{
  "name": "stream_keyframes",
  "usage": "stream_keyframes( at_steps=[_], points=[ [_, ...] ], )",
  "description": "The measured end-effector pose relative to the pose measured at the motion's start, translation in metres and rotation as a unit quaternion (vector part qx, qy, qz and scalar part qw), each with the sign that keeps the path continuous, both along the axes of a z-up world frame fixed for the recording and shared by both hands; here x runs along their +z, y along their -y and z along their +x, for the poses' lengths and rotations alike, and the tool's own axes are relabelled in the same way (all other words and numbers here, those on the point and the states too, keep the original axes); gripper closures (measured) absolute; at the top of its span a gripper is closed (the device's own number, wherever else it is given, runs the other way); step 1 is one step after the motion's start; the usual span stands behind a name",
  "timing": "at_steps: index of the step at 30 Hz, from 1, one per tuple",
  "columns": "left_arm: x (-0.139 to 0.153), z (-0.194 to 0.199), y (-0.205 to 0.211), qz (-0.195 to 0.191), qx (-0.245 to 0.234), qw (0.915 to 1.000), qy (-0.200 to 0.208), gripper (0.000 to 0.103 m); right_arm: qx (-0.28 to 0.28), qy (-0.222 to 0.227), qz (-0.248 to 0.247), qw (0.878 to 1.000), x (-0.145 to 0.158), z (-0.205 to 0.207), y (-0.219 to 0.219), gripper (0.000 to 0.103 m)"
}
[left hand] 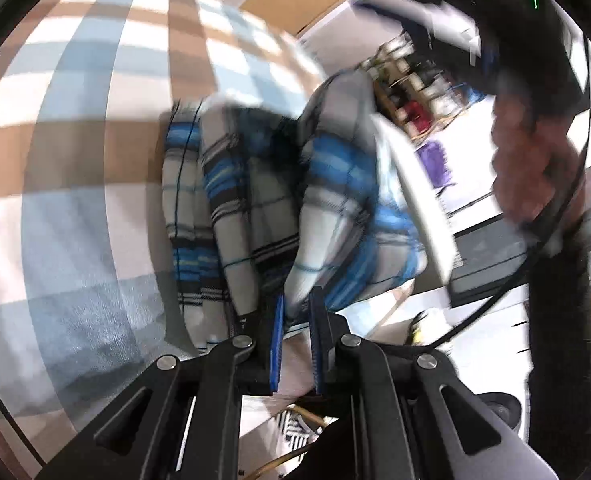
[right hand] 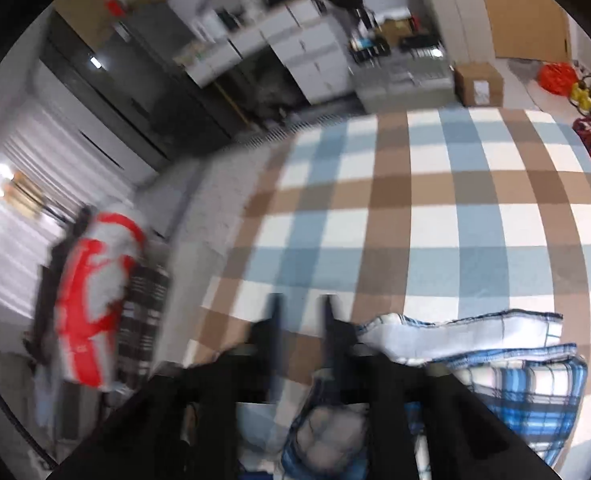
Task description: Fold large clothes
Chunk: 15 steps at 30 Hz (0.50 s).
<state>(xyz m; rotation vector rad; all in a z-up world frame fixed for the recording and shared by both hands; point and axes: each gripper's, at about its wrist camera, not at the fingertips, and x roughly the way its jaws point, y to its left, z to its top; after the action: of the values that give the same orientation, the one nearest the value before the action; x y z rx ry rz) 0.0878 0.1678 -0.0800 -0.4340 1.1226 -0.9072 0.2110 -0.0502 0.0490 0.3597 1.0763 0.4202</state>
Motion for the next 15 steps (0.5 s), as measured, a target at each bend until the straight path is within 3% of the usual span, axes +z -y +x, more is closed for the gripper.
stream_keyframes(
  at_steps=[1, 2, 3, 4, 6, 8, 12, 15],
  points=[
    [0.005, -0.001, -0.006, -0.017, 0.002, 0.9998, 0.008, 0.096, -0.009, 0.016, 0.013, 1.0, 0.006, -0.014, 0.015, 0.03],
    [0.015, -0.003, -0.014, -0.04, 0.002, 0.9989, 0.025, 0.094, -0.017, 0.031, 0.022, 0.999, 0.011, -0.028, 0.029, 0.023],
    [0.02, -0.005, -0.018, -0.055, 0.004, 0.9978, 0.037, 0.082, -0.022, 0.047, 0.036, 0.998, 0.013, -0.046, 0.045, 0.023],
    [0.028, -0.005, -0.023, -0.076, 0.011, 0.9955, 0.055, 0.053, -0.023, 0.052, 0.051, 0.997, 0.013, -0.057, 0.055, 0.023],
    [0.042, 0.002, -0.025, -0.1, 0.032, 0.9918, 0.072, 0.018, -0.033, 0.062, 0.099, 0.993, 0.006, -0.09, 0.081, 0.012],
    [0.054, 0.015, -0.017, -0.094, 0.044, 0.9918, 0.075, 0.017, -0.042, 0.098, 0.137, 0.985, -0.007, -0.124, 0.099, 0.006],
    [0.062, 0.034, 0.02, -0.024, 0.025, 0.9967, 0.073, 0.017, -0.075, 0.143, 0.139, 0.977, -0.036, -0.162, 0.12, 0.0],
    [0.053, 0.049, 0.053, 0.013, -0.014, 0.9992, 0.036, 0.017, -0.102, 0.16, 0.122, 0.974, -0.053, -0.175, 0.132, 0.0]
  ],
)
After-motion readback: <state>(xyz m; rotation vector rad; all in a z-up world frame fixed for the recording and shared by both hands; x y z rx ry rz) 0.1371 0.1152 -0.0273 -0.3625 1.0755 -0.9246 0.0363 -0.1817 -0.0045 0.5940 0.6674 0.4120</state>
